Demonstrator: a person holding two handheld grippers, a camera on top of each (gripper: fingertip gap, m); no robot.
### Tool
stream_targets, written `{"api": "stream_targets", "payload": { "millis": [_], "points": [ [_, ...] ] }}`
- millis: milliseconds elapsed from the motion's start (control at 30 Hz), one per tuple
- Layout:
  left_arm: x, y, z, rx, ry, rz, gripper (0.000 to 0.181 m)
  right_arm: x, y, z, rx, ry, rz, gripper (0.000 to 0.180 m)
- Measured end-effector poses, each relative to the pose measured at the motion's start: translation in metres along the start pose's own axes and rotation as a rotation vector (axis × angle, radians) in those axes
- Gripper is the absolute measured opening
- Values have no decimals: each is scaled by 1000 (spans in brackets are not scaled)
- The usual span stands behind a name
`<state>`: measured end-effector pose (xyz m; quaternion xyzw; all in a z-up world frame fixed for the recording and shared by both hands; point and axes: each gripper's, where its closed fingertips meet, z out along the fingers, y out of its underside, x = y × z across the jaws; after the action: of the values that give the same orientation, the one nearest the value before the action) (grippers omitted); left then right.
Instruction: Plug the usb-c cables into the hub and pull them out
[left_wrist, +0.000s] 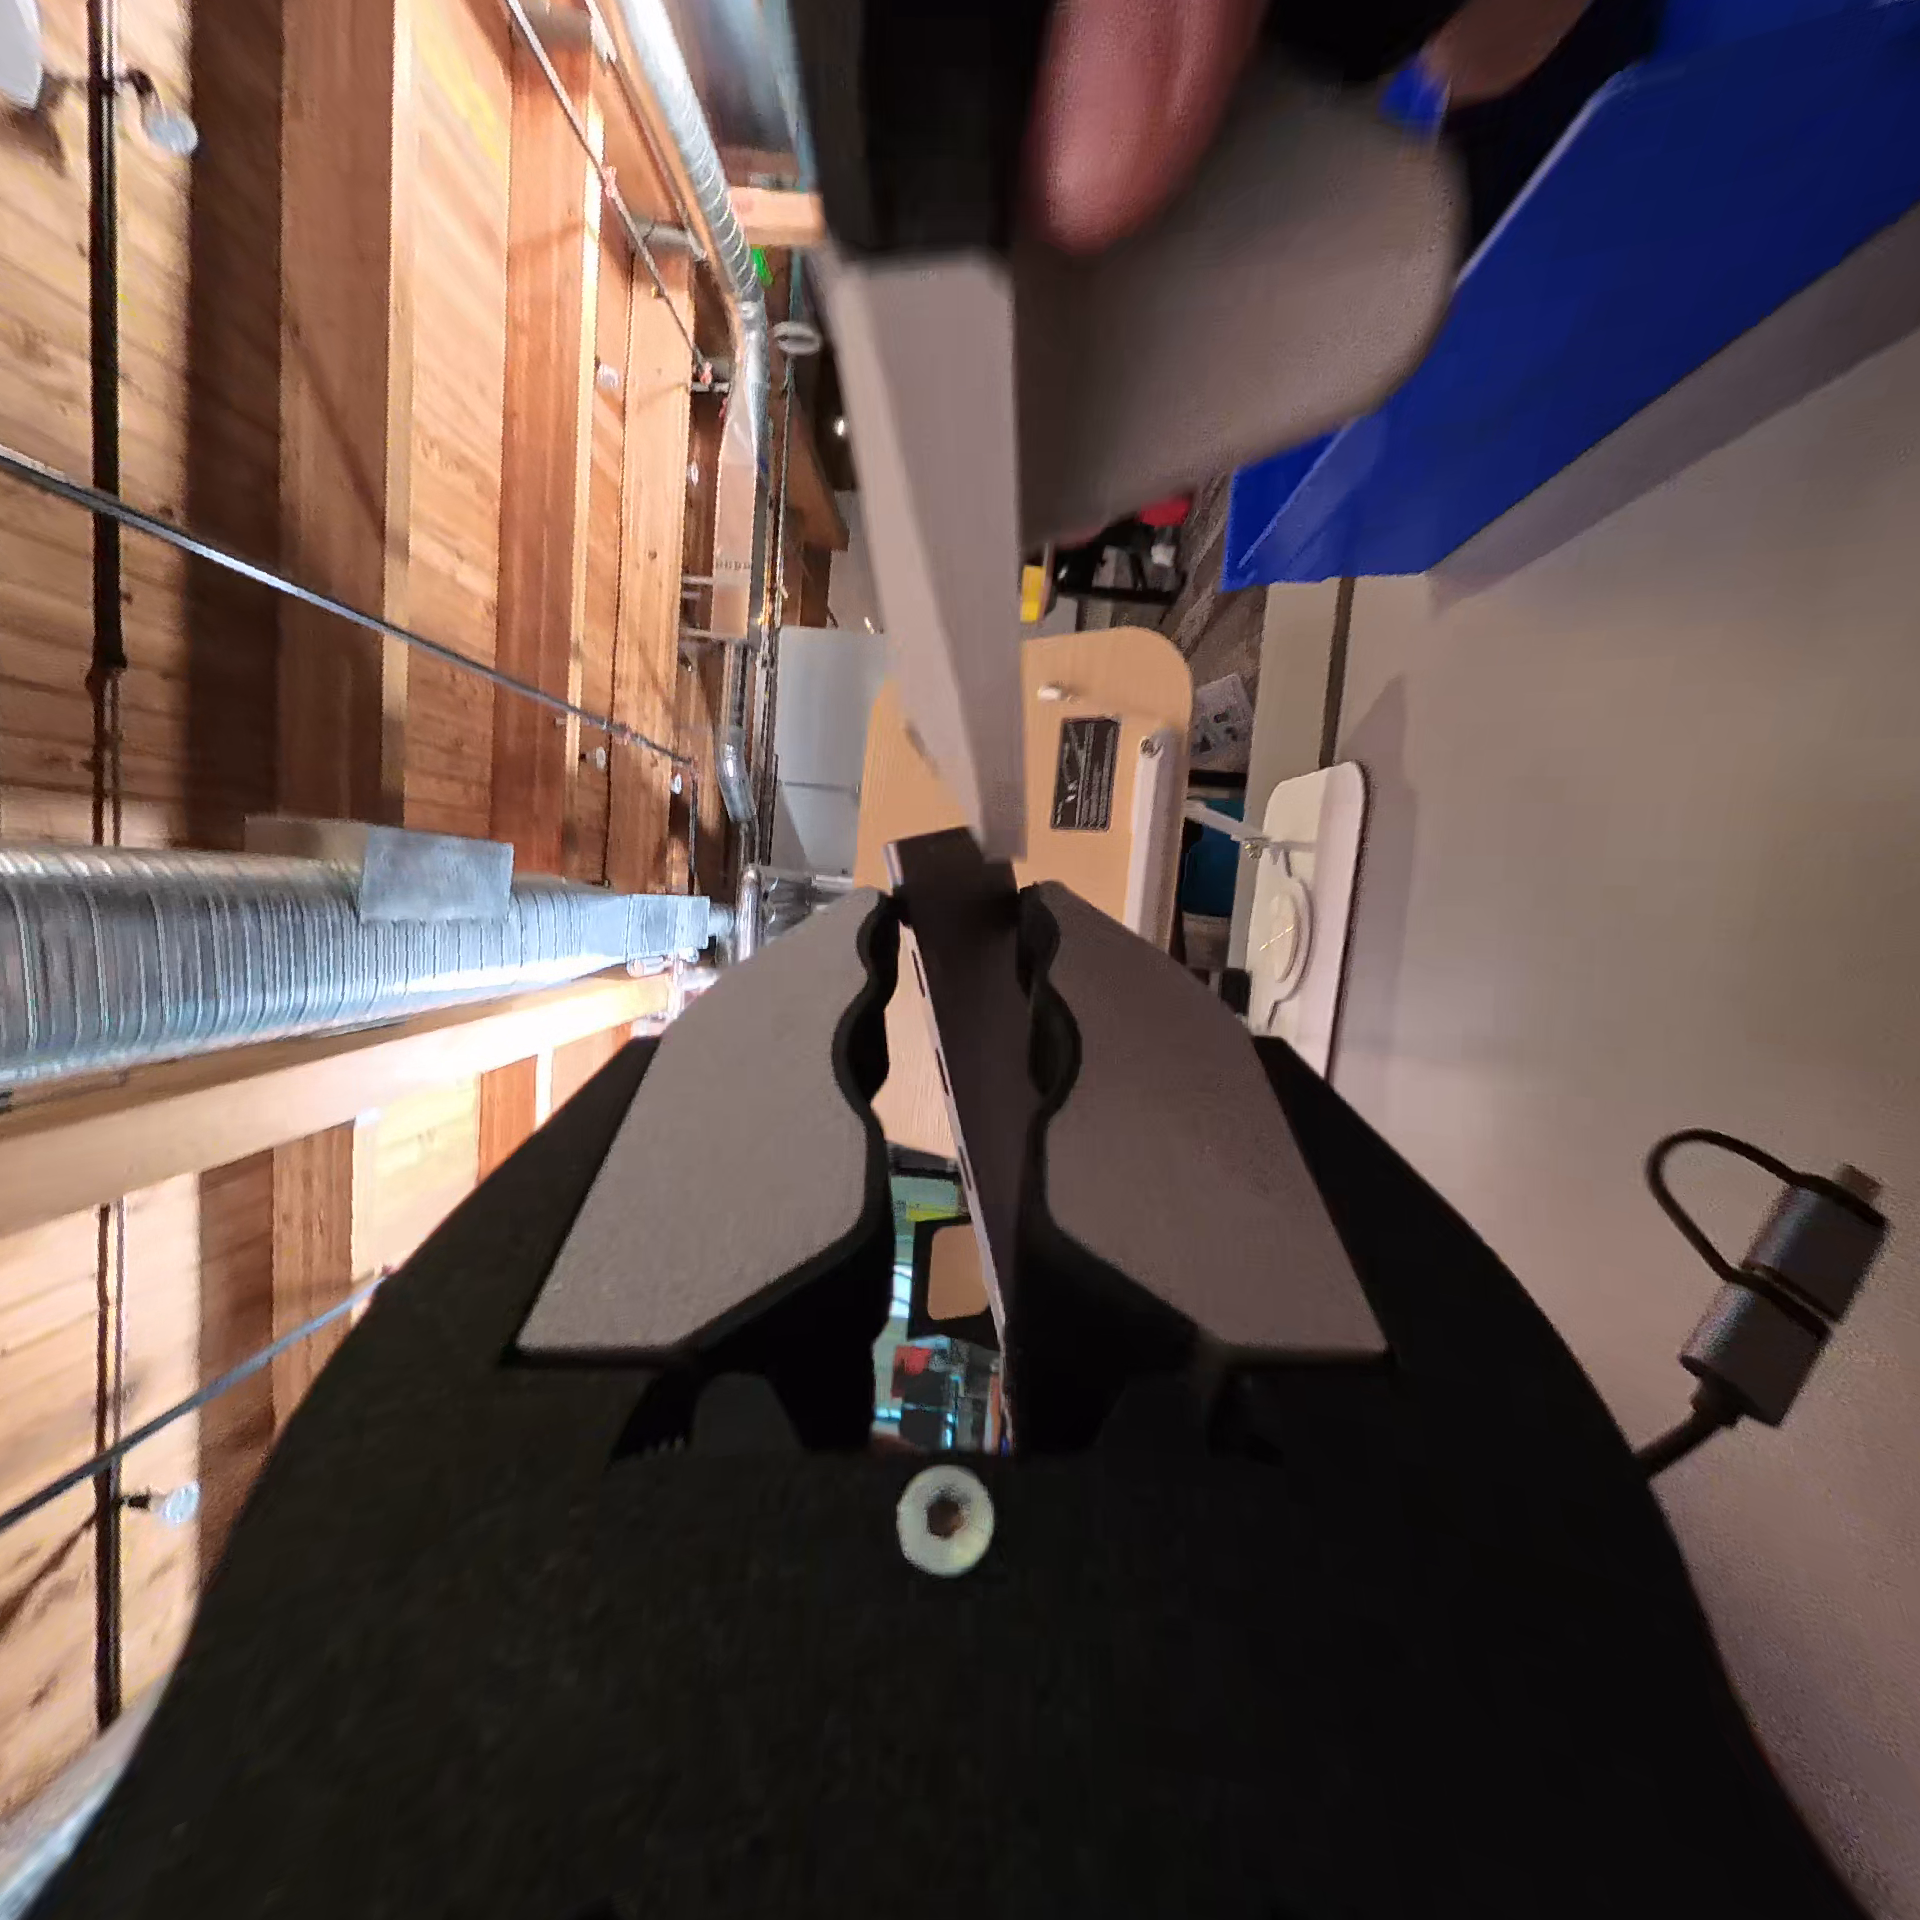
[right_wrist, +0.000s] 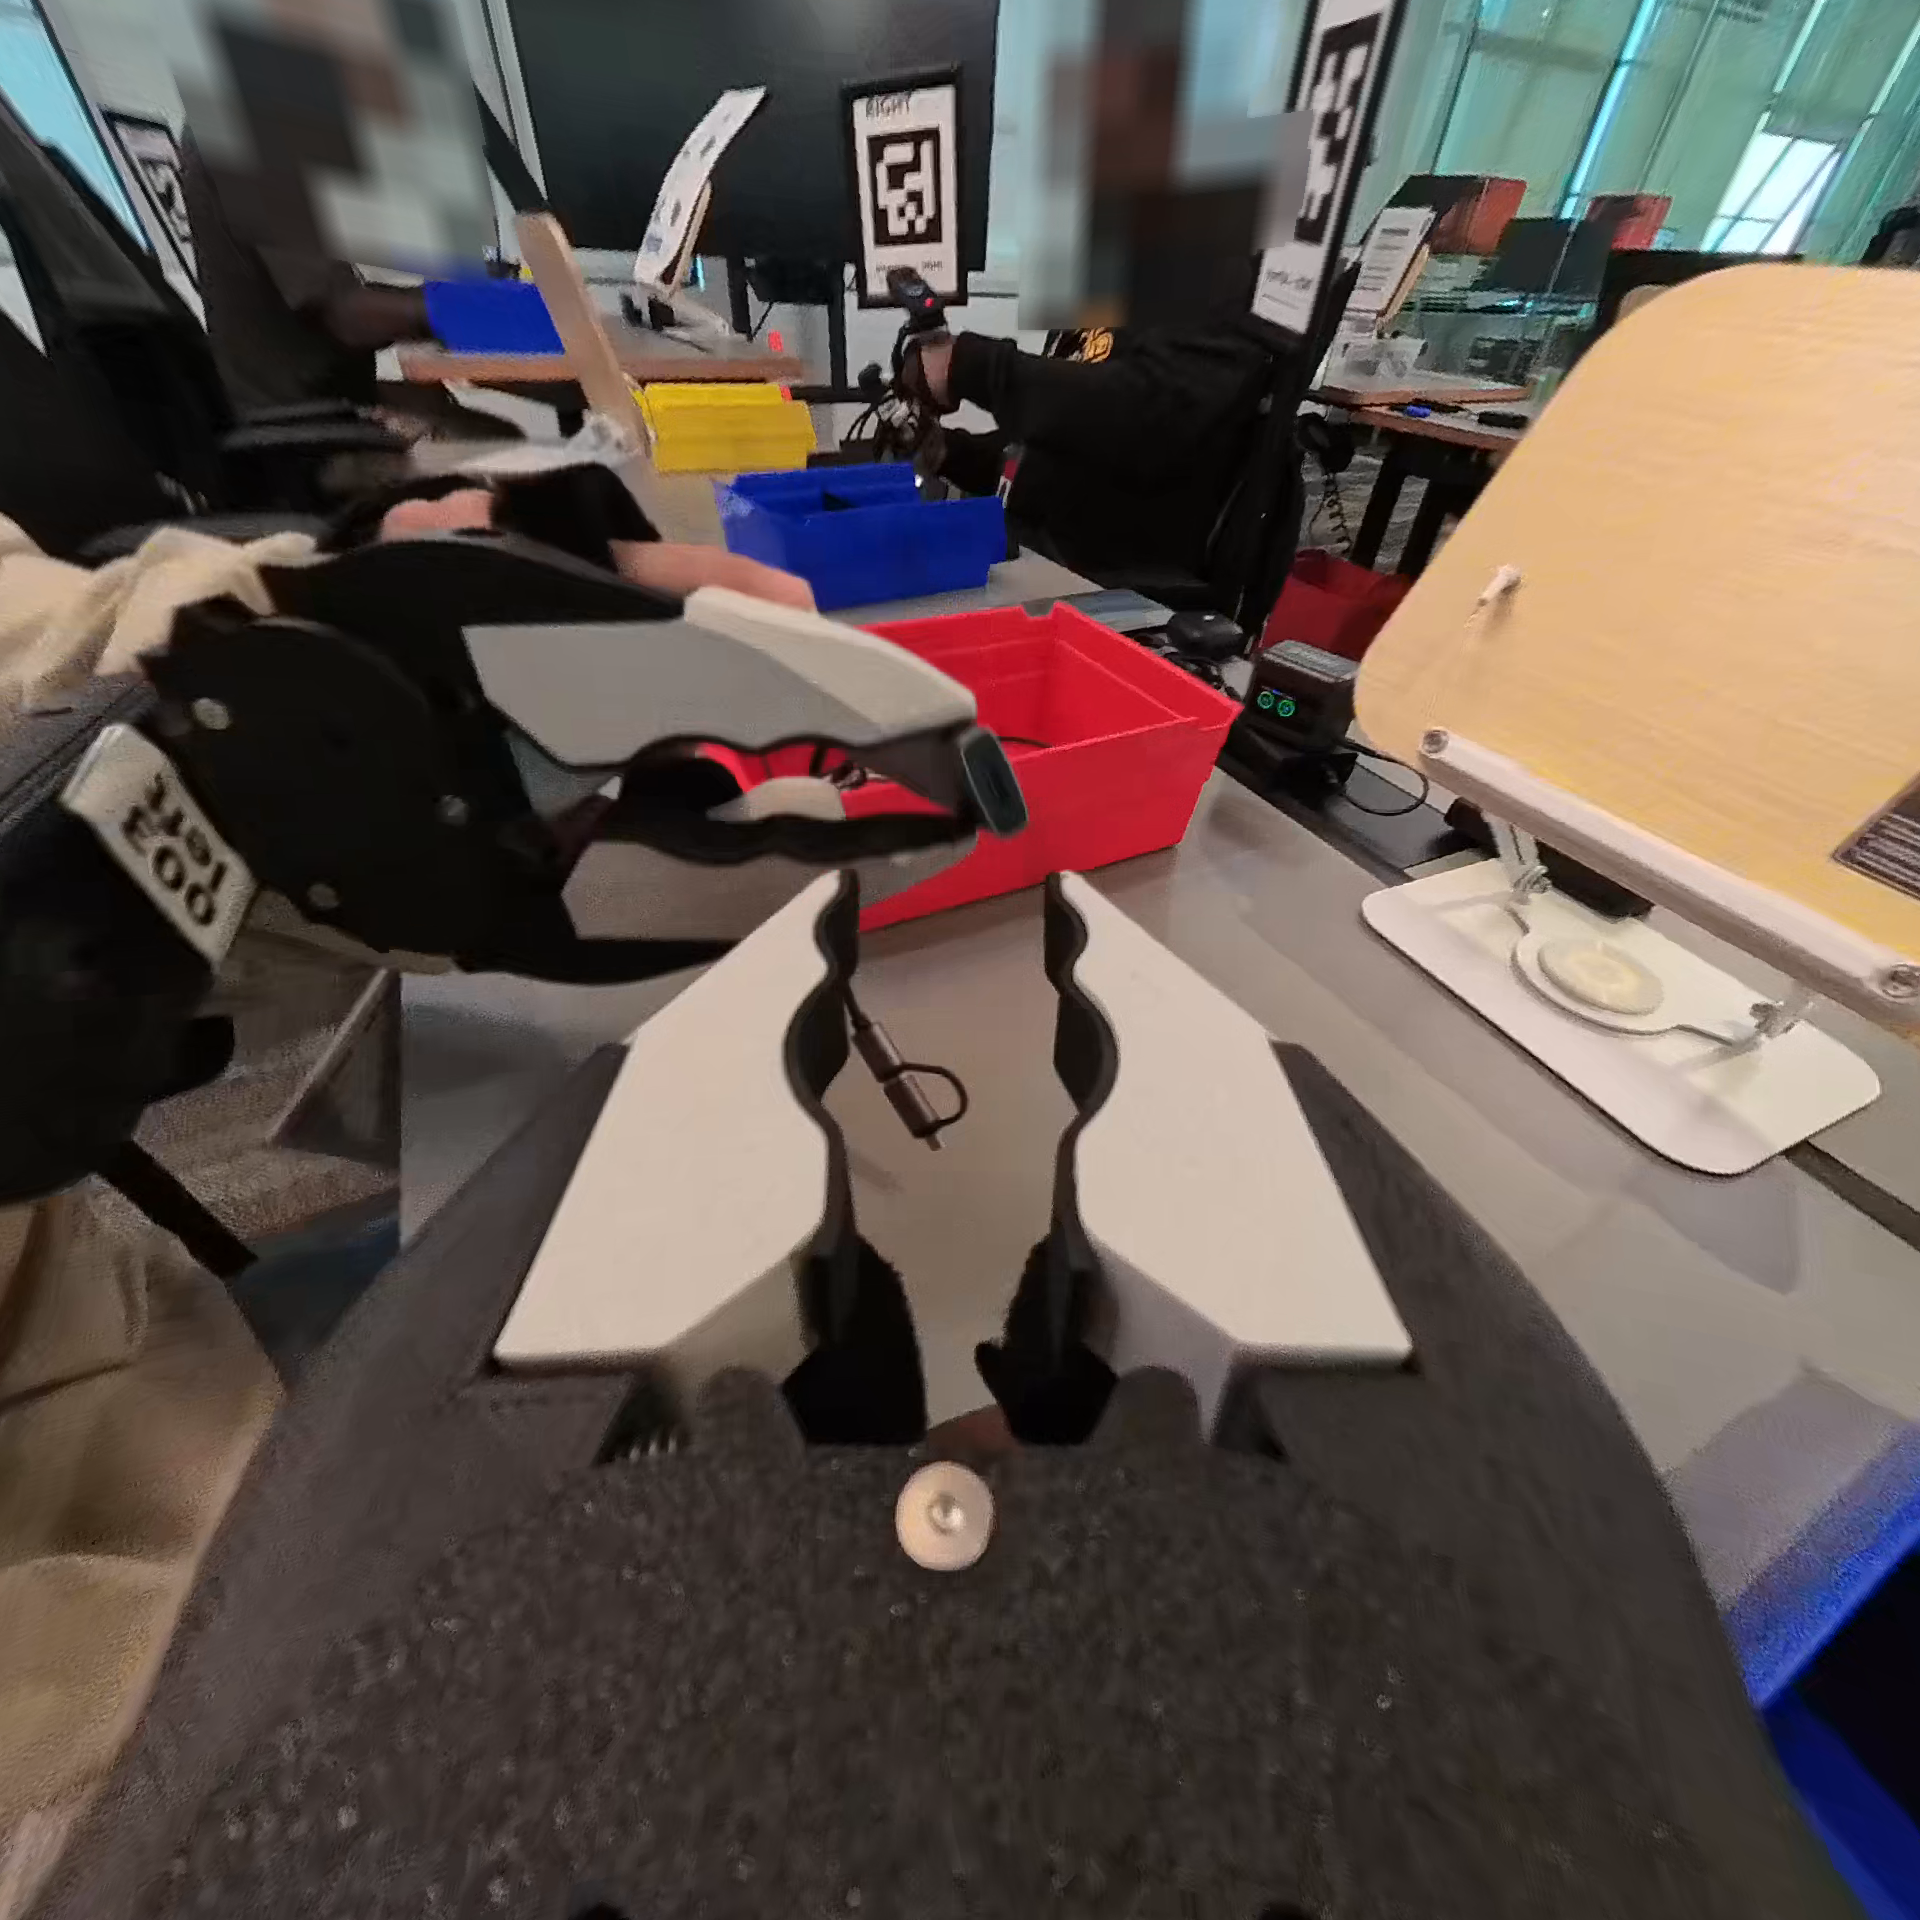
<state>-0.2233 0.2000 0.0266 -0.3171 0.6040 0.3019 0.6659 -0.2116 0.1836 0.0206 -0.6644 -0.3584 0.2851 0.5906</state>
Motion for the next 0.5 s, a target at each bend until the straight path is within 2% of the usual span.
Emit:
{"api": "stream_targets", "payload": {
  "millis": [200, 333, 500],
  "points": [
    [22, -19, -9, 72, 40, 56, 21, -3, 16, -1, -35, -24, -79, 27],
    [35, -33, -18, 149, 89, 85, 21, -12, 28, 0, -50, -121, -159, 24],
    [47, -34, -22, 166, 135, 59, 21, -25, 39, 6, -46, -199, -231, 9]
  ]
}}
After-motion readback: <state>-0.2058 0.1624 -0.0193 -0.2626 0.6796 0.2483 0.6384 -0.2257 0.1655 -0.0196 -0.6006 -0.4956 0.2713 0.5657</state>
